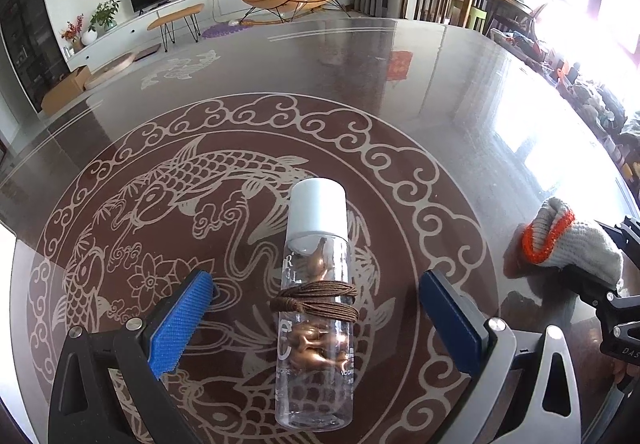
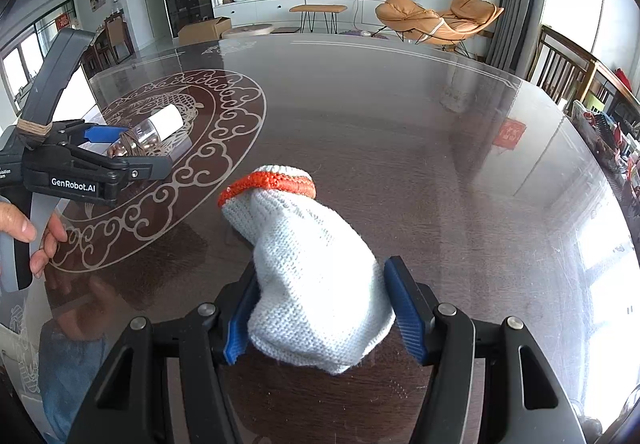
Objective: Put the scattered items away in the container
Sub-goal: 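Lift the sock with the right tool while the left tool lines up over the bottle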
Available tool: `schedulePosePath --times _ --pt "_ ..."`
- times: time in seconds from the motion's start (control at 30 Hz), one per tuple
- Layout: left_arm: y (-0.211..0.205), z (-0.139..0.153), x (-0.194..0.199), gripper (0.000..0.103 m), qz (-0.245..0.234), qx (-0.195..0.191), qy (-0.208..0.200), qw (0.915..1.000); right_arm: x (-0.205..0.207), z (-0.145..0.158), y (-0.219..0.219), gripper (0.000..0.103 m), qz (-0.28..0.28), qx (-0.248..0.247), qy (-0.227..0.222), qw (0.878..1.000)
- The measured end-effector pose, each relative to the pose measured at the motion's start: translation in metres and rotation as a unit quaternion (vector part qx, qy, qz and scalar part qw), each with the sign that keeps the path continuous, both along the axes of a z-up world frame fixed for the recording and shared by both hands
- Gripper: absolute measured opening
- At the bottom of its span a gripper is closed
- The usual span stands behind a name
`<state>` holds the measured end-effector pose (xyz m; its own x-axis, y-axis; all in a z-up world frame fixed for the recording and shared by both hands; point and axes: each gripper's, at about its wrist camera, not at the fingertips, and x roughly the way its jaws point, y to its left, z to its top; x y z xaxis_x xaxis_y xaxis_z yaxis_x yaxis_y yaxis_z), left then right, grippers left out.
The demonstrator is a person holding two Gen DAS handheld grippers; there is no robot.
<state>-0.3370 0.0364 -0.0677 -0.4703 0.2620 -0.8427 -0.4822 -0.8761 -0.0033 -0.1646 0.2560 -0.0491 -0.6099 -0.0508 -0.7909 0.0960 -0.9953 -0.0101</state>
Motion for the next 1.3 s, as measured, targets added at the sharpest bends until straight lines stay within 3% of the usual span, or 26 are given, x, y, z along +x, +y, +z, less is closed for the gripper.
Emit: schedulePosePath --times 1.0,1.1,1.17,1.23,1.3 --pt "-0.003 0.002 0.006 0.103 0.005 0.001 0.004 1.0000 0.000 0.001 0.001 0.062 0.000 0.000 -0.001 1.000" --pt "-0.007 0.003 0.008 0.103 0.008 -0.004 -0.006 0.9999 -0.004 0.004 0.008 0.062 -0.019 -0.018 -0.009 1.000" --pt "-0.008 0.004 0.009 0.103 0.004 -0.007 -0.010 0.9999 -0.004 0.019 0.013 0.062 -0.009 -0.034 0.016 0.999" --pt "-0.008 0.004 0.008 0.103 0.001 -0.007 -0.011 0.9999 -0.008 0.030 0.011 0.062 0.011 0.001 0.035 0.999" --pt "-0.007 0.004 0.006 0.103 0.003 -0.009 -0.013 0.9999 -0.016 0.029 0.005 0.062 0.047 0.021 0.013 0.999"
